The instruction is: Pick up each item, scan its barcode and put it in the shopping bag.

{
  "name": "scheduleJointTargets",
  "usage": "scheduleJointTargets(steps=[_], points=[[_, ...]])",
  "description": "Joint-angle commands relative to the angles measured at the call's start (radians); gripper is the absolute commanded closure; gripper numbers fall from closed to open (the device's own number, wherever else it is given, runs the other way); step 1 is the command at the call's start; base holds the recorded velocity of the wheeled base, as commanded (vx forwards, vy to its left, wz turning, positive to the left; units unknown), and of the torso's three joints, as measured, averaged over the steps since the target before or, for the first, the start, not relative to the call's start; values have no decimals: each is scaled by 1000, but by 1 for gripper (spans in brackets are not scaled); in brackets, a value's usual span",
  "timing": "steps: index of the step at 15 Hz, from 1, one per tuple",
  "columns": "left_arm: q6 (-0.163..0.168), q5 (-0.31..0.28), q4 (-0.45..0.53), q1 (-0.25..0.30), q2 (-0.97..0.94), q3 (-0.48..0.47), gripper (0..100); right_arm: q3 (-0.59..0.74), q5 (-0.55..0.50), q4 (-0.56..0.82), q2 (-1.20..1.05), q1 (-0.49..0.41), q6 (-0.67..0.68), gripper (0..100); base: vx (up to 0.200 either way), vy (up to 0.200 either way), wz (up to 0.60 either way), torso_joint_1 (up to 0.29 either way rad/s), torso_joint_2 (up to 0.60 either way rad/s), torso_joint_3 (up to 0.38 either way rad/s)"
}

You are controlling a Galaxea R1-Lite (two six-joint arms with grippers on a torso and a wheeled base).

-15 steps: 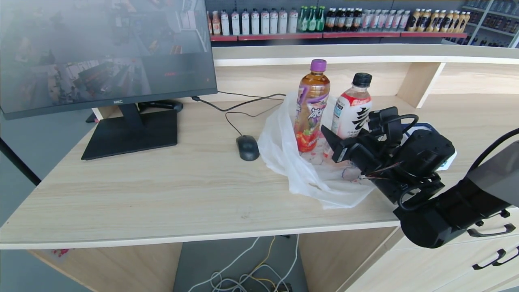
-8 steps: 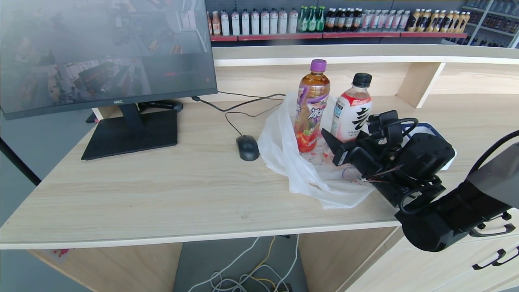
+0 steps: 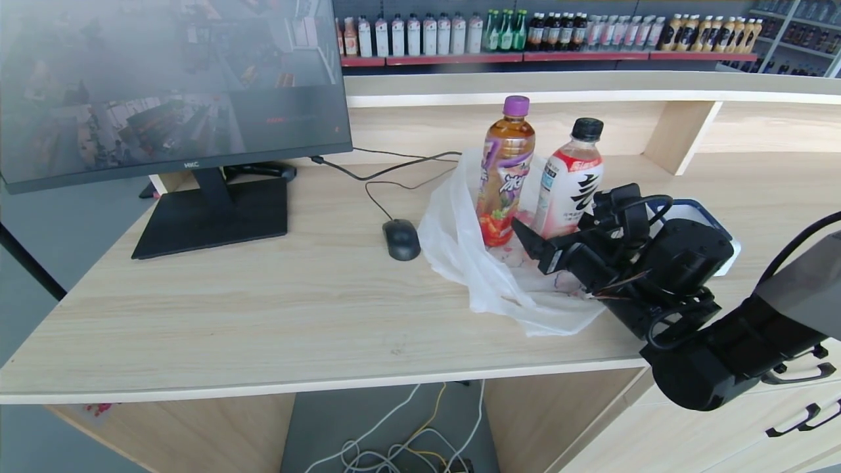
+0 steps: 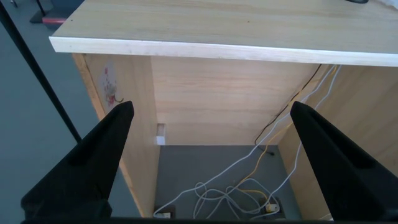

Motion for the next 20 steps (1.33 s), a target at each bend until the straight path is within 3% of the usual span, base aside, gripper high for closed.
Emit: scheduleJointTargets(steps=[1, 4, 9, 13, 16, 20], points=[[0, 0, 0, 0, 0, 0, 0, 18, 0, -12, -25, 0, 0, 0, 0, 0, 0, 0, 0, 0], [0, 0, 0, 0, 0, 0, 0, 76, 0, -20, -136, -5, 12, 0, 0, 0, 0, 0, 0, 0], [0, 0, 0, 0, 0, 0, 0, 288, -1, -23, -426, -29, 43, 0, 0, 0, 0, 0, 0, 0], [0, 0, 0, 0, 0, 0, 0, 601, -1, 37, -883, -34, 32, 0, 0, 0, 0, 0, 0, 0], [3, 0, 0, 0, 1, 0, 0, 708, -3, 318, -1183, -34, 35, 0, 0, 0, 0, 0, 0, 0], [4, 0, 0, 0, 0, 0, 0, 764, 0, 870, -1569, -34, 12, 0, 0, 0, 0, 0, 0, 0]])
